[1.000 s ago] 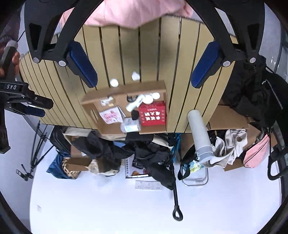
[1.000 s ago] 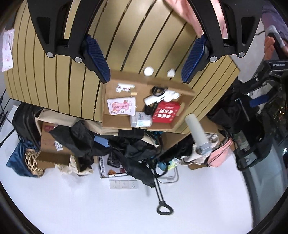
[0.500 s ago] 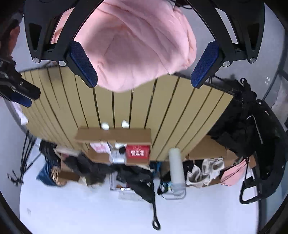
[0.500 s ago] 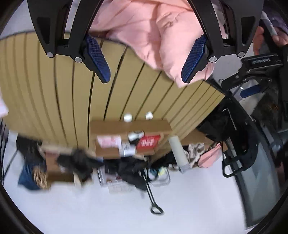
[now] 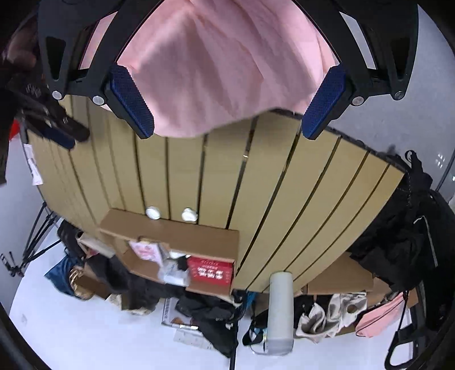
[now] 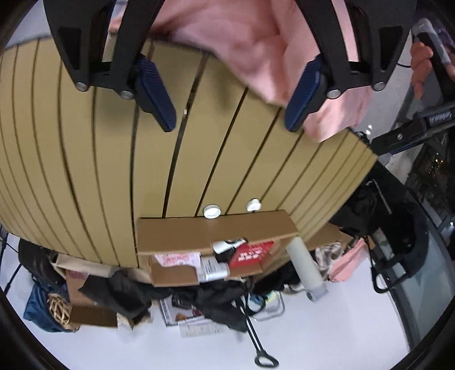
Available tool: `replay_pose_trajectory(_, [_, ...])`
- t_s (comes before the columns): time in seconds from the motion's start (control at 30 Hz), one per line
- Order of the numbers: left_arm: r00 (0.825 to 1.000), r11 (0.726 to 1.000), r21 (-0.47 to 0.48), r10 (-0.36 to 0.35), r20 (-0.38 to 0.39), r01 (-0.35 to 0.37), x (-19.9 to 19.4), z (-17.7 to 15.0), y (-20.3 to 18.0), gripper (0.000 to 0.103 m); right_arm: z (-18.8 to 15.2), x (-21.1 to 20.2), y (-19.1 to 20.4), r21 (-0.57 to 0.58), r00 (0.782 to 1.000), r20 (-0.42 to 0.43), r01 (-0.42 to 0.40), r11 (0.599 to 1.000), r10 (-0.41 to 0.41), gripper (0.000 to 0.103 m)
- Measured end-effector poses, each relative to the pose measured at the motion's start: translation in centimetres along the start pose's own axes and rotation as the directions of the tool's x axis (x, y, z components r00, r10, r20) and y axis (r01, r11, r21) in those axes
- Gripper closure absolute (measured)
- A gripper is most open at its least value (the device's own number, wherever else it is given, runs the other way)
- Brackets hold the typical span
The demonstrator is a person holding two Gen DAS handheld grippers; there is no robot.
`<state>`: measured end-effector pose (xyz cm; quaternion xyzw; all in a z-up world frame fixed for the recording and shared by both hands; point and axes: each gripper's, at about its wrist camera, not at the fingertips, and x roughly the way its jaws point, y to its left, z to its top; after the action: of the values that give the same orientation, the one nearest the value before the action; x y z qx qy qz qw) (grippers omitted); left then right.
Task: Organize objects
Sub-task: 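Move both grippers back toward the two small white round lids, then grasp a white round lid with the right gripper while the left gripper grasps the other lid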
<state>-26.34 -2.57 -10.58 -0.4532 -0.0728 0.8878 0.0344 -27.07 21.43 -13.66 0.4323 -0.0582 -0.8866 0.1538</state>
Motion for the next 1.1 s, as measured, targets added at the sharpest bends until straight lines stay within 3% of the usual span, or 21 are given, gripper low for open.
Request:
replay_pose_trajectory(0.07, [1.0, 1.0, -0.009, -0.012, -0.019, 0.012, 1.5, 0.8, 0.5, 0.0, 1.6, 2.3, -0.2, -0.015, 1.0, -0.019, 0.017, 1.0, -0.017, 0.027])
replay_pose_trajectory(0.3, [0.998, 0.998, -0.003, 0.061, -0.009, -0.061, 6.8, 4.9, 1.2, 0.002, 8.5, 12.4, -0.3, -0.112, 0.993, -0.04, 0.11, 0.988, -0.115, 0.029])
replay_pose_trajectory(0.47, [0.999, 0.999, 0.031, 0.024, 0.024, -0.025, 10.7, 8.1, -1.2, 0.008, 10.0, 16.9, -0.4, -0.126, 0.989, -0.063, 0.127, 0.984, -0.135, 0.06])
replay_pose_trajectory(0.53, [1.0, 0.997, 0.073, 0.009, 0.024, -0.011, 12.3, 8.8, -2.9, 0.014, 9.9, 16.7, -0.9, -0.112, 0.989, -0.036, 0.141, 0.984, -0.146, 0.071])
replay_pose_trajectory(0.6, [1.0, 0.99, 0.143, 0.017, -0.003, -0.016, 14.6, 9.2, -5.4, 0.019, 9.5, 15.9, -1.8, -0.092, 0.994, -0.033, 0.098, 0.991, -0.101, 0.071])
replay_pose_trajectory(0.7, [0.998, 0.973, 0.225, 0.061, -0.035, -0.051, 17.2, 9.3, -7.5, 0.023, 9.1, 14.1, -3.0, -0.085, 0.991, -0.013, 0.133, 0.988, -0.134, 0.071])
replay_pose_trajectory(0.73, [0.996, 0.966, 0.252, 0.075, -0.043, -0.062, 18.0, 9.2, -8.0, 0.043, 9.0, 13.2, -3.6, -0.067, 0.992, -0.009, 0.121, 0.99, -0.122, 0.071])
replay_pose_trajectory(0.83, [0.997, 0.967, 0.254, 0.044, -0.063, -0.027, 18.8, 9.0, -8.0, 0.079, 8.1, 10.7, -5.4, -0.014, 0.994, 0.003, 0.108, 0.994, -0.108, 0.071])
replay_pose_trajectory(1.03, [0.995, 0.974, 0.221, 0.061, -0.076, -0.043, 18.3, 8.9, -7.2, 0.08, 6.3, 8.5, -7.3, 0.011, 0.994, -0.025, 0.11, 0.994, -0.109, 0.071])
replay_pose_trajectory(1.1, [0.996, 0.976, 0.214, 0.064, -0.058, -0.051, 16.5, 8.6, -7.2, 0.08, 5.8, 6.9, -7.9, 0.028, 0.994, -0.024, 0.104, 0.994, -0.103, 0.071])
